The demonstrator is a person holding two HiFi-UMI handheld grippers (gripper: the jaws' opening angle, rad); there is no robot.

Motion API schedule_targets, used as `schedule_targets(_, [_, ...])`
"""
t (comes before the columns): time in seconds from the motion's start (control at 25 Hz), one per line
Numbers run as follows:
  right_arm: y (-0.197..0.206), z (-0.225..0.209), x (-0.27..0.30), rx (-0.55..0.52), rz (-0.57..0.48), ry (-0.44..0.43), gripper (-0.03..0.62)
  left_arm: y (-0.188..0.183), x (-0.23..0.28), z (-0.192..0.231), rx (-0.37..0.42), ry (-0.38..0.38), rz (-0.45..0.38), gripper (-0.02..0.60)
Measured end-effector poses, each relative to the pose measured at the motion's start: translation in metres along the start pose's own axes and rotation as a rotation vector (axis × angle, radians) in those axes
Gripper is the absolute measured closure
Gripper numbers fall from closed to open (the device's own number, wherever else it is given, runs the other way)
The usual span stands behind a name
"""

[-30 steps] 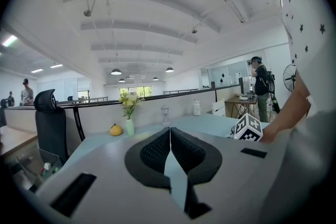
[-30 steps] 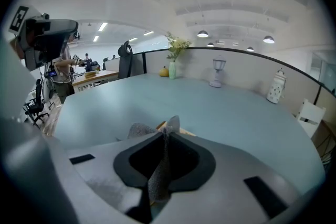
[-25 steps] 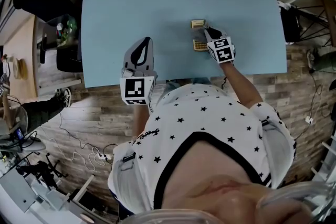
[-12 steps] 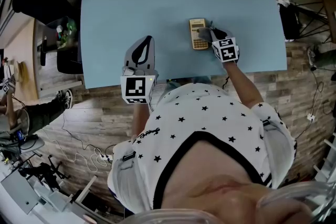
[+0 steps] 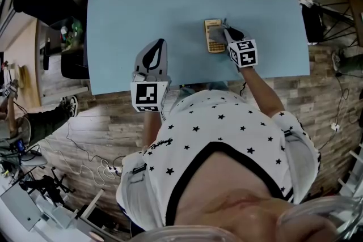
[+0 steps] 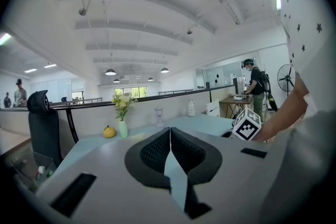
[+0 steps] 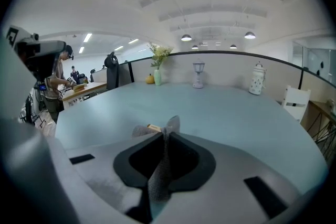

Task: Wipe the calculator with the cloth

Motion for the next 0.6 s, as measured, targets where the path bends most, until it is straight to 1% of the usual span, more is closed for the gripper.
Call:
schedule_targets(0.16, [-0.006,0.028,-0.001,-0.013,-0.021,-0.090,0.562,-0.001,0.001,-0.004,-0.005,0.002,-0.007,0.551])
schedule_targets(0.32, [-0.002,0.056,-0.001,-0.036,-0.010,-0.164,0.562,0.000,-0.001,-0.003,-0.007,0.001,-0.004,0.551])
schedule_targets(0.48, [0.008,0.077,0.001,-0.058,0.014,-0.212,0.562,0.002,-0.002,-0.004,-0.005,0.006,0.001,0.551])
schedule_targets(0.6, [0.019,0.085,0.003,-0.072,0.041,-0.232,0.562,0.002,-0.001,-0.006,-0.001,0.012,0.001,0.551])
Point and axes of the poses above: the fingertips, and each gripper's own axes: x forward along the fingers, z to its left, y out of its underside, the point moved 5 cm from there along -x, backward along the fingers, and after that the axes turned 3 degrees about z, right-handed, at the moved point
